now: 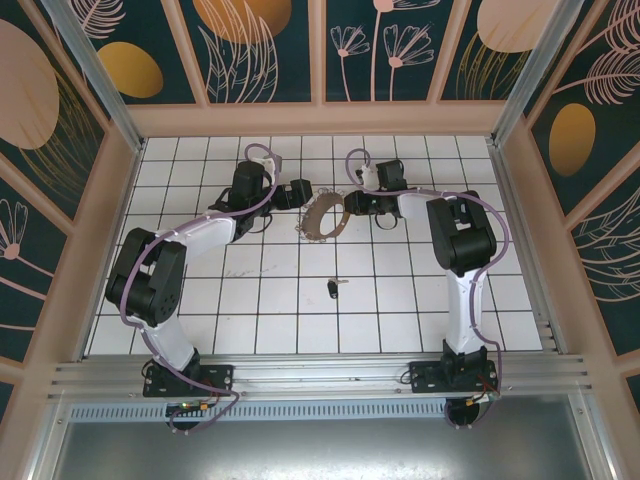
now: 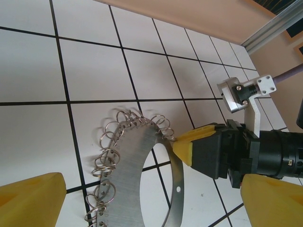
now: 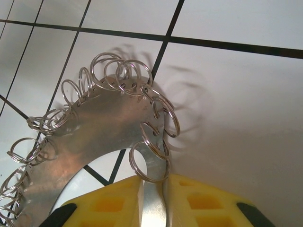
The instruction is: Put the keys on the keyring
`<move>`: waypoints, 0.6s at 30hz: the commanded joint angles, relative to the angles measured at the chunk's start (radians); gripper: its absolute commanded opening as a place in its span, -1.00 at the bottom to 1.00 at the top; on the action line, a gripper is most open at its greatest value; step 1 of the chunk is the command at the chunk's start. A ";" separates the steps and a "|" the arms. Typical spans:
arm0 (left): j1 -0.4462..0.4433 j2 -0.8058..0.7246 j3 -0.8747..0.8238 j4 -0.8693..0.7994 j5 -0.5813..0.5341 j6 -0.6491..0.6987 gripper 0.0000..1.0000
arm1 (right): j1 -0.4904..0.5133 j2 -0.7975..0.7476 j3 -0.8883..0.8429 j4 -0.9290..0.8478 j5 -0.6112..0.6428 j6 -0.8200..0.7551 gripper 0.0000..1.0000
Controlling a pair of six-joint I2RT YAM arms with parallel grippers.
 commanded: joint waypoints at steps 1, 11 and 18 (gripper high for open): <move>-0.004 0.009 0.019 0.001 0.010 0.018 0.89 | 0.012 0.024 0.041 -0.020 -0.012 -0.020 -0.69; -0.004 0.007 0.017 -0.003 0.008 0.030 0.90 | 0.012 -0.006 0.041 -0.044 -0.020 -0.036 -1.00; -0.004 -0.011 0.006 -0.006 0.013 0.032 0.91 | 0.008 -0.083 -0.062 0.017 -0.001 -0.003 -0.78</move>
